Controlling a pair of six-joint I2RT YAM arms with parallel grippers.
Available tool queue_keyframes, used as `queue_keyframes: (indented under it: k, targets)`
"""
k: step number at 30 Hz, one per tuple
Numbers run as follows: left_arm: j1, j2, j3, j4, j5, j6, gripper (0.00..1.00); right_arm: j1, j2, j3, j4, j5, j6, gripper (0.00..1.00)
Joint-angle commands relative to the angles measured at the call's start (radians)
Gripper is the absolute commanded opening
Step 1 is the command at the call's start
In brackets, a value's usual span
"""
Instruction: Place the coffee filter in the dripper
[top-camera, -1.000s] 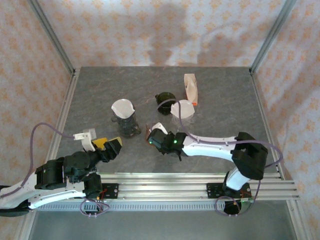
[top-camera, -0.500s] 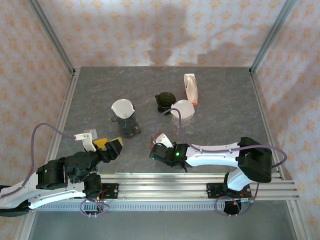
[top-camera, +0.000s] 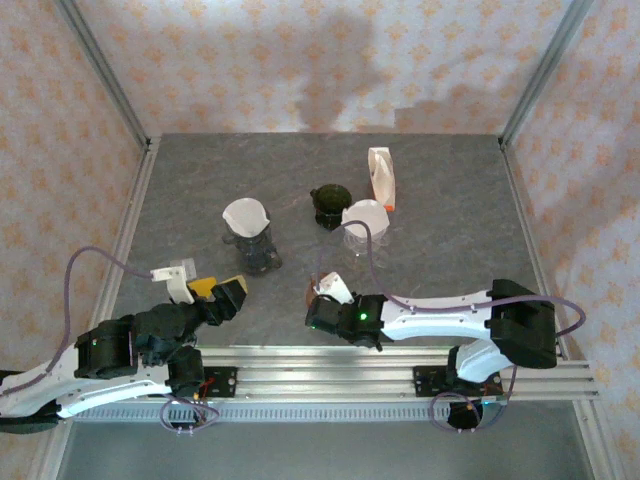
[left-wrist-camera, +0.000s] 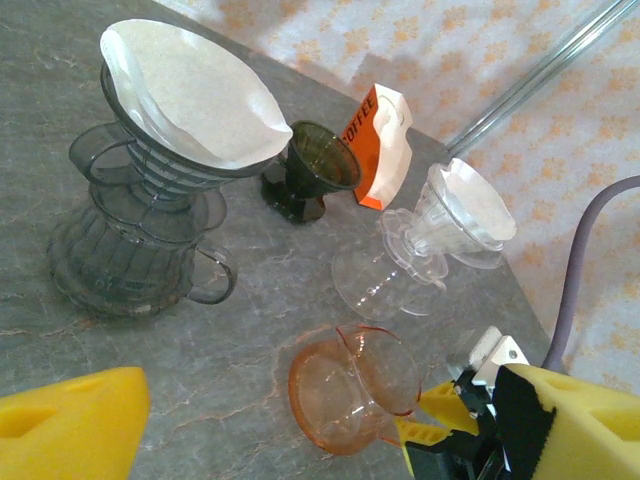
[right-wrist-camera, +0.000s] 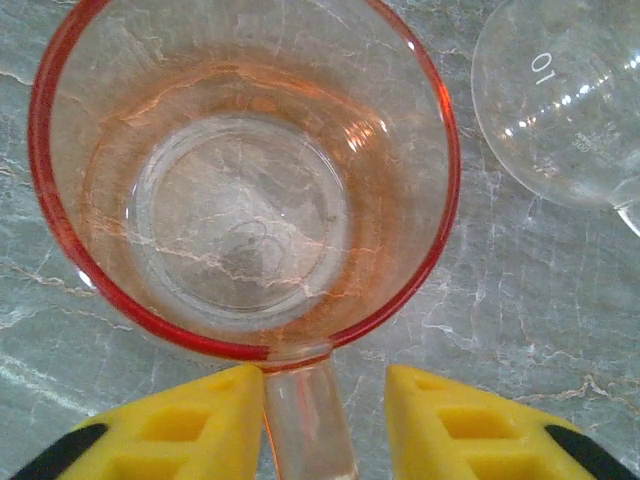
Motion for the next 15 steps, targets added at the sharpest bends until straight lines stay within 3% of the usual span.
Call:
queue_keyframes:
  k: [1,10,15]
  targets:
    - [-0.004,0.011,-0.006,0.024,-0.024,-0.018,0.89,0.005,-0.041,-0.007,0.008,0.049,0.032,0.43]
    - [-0.004,0.006,-0.012,0.026,-0.025,-0.018,0.89,-0.005,-0.181,0.098,-0.036,0.048,-0.010,0.58]
    - [-0.004,0.022,-0.009,0.035,-0.021,-0.012,0.90,-0.128,-0.229,0.232,-0.046,-0.062,-0.053,0.61]
